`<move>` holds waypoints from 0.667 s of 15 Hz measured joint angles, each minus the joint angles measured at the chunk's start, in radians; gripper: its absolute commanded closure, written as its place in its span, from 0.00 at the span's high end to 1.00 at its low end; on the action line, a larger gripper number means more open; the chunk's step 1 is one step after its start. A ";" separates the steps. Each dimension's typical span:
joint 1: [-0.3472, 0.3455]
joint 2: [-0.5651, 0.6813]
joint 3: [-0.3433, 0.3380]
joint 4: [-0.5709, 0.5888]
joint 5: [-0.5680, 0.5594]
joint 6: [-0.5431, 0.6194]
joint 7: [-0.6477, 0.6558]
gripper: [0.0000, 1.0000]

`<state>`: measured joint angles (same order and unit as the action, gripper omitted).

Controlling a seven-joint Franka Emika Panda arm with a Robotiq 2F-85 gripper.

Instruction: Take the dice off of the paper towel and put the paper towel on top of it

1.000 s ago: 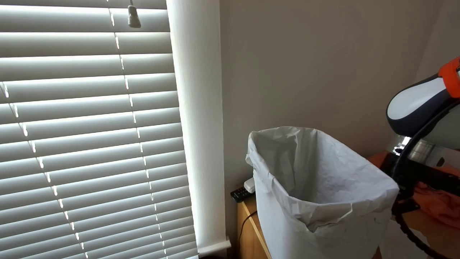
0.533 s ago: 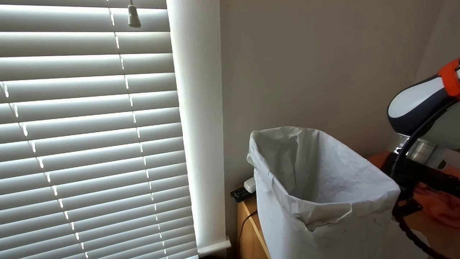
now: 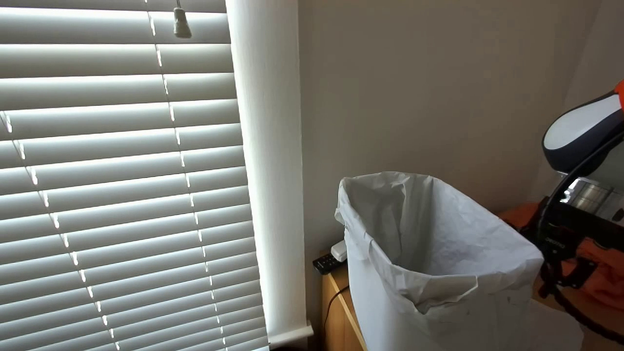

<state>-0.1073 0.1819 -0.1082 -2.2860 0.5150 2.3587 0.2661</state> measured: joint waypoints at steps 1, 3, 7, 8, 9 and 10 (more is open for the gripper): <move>-0.001 -0.004 -0.017 -0.002 -0.046 0.000 0.041 1.00; -0.003 -0.015 -0.052 -0.007 -0.133 0.000 0.127 1.00; -0.020 -0.059 -0.097 -0.032 -0.217 -0.016 0.226 1.00; -0.027 -0.073 -0.104 -0.035 -0.219 -0.033 0.231 1.00; -0.035 -0.088 -0.109 -0.037 -0.219 -0.055 0.232 1.00; -0.044 -0.107 -0.113 -0.040 -0.219 -0.082 0.232 1.00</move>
<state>-0.1513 0.0753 -0.2208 -2.3256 0.2959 2.2764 0.4981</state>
